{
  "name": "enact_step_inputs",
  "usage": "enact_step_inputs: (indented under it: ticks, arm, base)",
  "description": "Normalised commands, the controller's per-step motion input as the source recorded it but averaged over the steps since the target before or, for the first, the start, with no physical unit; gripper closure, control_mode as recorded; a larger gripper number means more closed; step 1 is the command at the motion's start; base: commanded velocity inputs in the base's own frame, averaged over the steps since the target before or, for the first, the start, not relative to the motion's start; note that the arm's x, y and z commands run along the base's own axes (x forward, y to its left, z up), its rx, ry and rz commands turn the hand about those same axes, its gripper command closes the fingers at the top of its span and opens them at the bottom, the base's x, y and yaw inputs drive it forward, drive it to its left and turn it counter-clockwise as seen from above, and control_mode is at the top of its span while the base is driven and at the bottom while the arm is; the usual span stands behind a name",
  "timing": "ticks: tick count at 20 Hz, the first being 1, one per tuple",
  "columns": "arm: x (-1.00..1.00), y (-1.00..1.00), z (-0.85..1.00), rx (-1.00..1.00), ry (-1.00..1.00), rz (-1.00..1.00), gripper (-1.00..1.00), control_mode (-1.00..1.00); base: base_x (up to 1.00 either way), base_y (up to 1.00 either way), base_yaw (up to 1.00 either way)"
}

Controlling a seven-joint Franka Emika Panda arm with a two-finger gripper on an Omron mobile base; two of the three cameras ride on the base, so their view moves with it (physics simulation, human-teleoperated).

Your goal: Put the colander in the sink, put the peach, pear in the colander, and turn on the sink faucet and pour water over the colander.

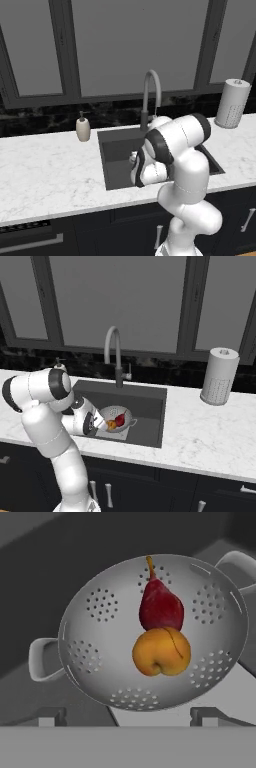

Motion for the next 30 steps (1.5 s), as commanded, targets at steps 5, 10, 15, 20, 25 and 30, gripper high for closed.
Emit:
enact_step_inputs:
  ticks: [5,10,15,20,25,30]
  arm:
    - [0.00,0.00,0.54,0.00,0.00,0.00,-1.00,-1.00]
    - [0.00,0.00,0.72,0.00,0.00,0.00,-1.00,-1.00]
    - [0.00,-0.02,0.79,0.00,0.00,0.00,-1.00,-1.00]
    - [0.00,-0.05,0.85,0.00,0.03,0.00,-1.00,-1.00]
    - [-0.06,-0.01,0.91,0.00,0.13,0.00,-1.00,-1.00]
    - [-0.31,0.00,0.80,0.00,0.18,0.00,-1.00,-1.00]
  base:
    - [0.00,0.00,0.00]
    - [0.00,0.00,0.00]
    - [0.00,0.00,0.00]
    - [0.00,0.00,0.00]
    - [0.00,0.00,0.00]
    - [0.00,0.00,0.00]
